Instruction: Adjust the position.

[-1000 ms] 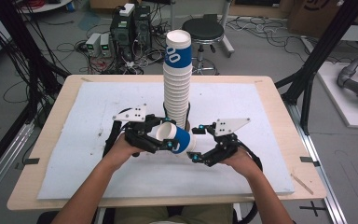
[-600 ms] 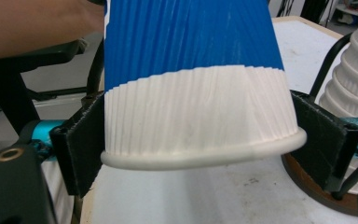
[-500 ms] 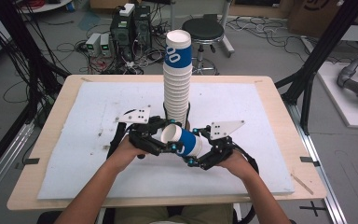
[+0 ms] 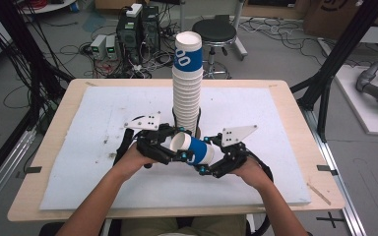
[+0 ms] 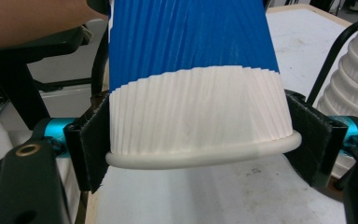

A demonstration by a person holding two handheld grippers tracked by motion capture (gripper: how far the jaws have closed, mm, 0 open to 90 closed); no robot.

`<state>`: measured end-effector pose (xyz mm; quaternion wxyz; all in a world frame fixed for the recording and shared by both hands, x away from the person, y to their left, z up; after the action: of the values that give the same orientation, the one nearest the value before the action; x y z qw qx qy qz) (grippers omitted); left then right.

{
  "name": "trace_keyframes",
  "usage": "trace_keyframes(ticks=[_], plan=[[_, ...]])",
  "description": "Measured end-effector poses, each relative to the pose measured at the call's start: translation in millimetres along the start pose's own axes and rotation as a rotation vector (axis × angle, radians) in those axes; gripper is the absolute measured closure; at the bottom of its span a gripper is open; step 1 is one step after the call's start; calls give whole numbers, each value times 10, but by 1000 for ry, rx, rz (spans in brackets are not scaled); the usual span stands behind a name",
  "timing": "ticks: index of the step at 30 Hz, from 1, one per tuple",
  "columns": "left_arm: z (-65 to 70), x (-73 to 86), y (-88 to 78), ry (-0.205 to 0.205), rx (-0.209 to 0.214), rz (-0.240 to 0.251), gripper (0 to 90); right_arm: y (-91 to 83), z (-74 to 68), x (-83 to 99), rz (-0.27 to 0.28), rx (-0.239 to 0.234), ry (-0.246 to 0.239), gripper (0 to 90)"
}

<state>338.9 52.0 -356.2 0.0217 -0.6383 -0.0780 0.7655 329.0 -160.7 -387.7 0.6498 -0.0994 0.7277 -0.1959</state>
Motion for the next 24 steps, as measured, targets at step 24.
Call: trace_keyframes(ticks=[24], plan=[[46, -42, -110, 76, -73, -208, 135, -66, 39, -245, -269, -2, -85, 205]])
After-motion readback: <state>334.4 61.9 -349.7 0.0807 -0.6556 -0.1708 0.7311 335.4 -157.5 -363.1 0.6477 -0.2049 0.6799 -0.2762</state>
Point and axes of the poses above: each handheld gripper's, and its own axes: y roughly forward along the jaws, x roughly out of its underside, z roughly to its right, the point moved 3 cm from there along y, roughly forward along the jaws, and after that the axes turned 1 degree about -x, right-handed, at the moved point
